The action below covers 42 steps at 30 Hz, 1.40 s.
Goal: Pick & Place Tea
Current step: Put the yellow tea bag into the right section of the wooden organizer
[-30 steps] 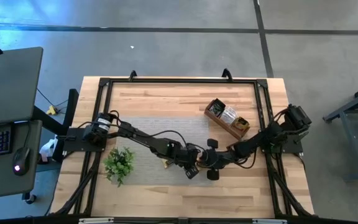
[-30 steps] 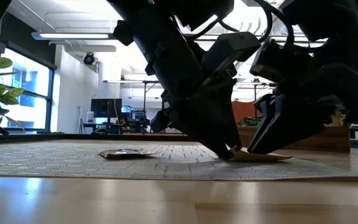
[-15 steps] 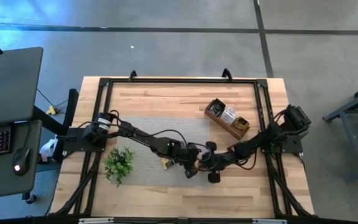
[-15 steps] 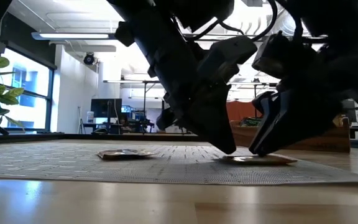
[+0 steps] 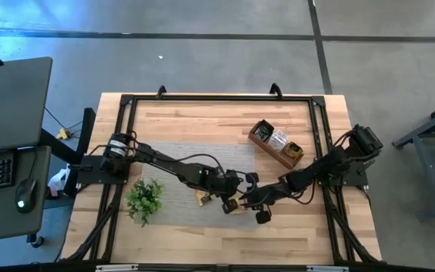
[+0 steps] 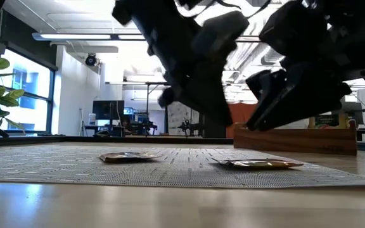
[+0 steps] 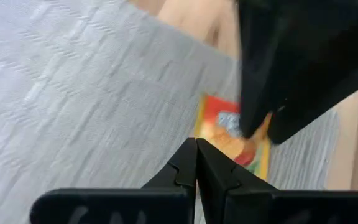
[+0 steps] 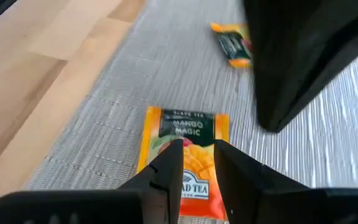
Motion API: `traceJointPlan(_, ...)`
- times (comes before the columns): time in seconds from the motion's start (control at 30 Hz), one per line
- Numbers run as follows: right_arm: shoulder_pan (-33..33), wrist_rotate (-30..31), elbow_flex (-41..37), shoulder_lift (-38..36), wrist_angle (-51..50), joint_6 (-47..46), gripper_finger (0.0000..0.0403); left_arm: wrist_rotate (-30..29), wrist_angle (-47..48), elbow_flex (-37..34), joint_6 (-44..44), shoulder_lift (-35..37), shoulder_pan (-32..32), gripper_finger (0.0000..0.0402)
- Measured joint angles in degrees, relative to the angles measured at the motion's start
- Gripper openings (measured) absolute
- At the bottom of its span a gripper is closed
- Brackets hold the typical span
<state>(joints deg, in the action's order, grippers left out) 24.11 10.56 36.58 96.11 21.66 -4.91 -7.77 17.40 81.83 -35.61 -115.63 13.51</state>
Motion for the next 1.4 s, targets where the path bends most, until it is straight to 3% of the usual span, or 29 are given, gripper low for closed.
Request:
traceJointPlan(0.27, -6.7, -14.2, 0.4, 4.3, 10.2, 4.4, 0.0112, -12.3, 13.0, 0.0, -2.1, 9.1, 1.1, 0.0001)
traceJointPlan(0.5, -10.6, -20.4, 6.5, 11.0, 4.4, 5.3, 0.0161, -19.1, 18.1, -0.1, -2.0, 14.0, 3.7, 0.0001)
traceJointPlan(0.83, -10.7, -15.7, 11.2, 16.5, -4.1, 10.7, 0.0178, -21.6, 22.3, -0.1, -2.0, 14.3, 4.6, 0.0001)
traceJointPlan(1.03, -10.8, -15.1, 11.4, 17.0, -5.3, 9.9, 0.0143, -22.7, 22.3, -0.1, -1.7, 14.3, 4.6, 0.0001)
traceJointPlan(1.33, -10.9, -16.2, 11.2, 16.7, -4.8, 8.7, 0.0015, -22.9, 22.2, -0.1, -1.8, 14.2, 4.5, 0.0001)
traceJointPlan(1.4, -10.8, -16.9, 11.1, 15.4, -4.4, 6.4, 0.0008, -23.1, 22.2, -0.1, -1.8, 14.2, 4.5, 0.0001)
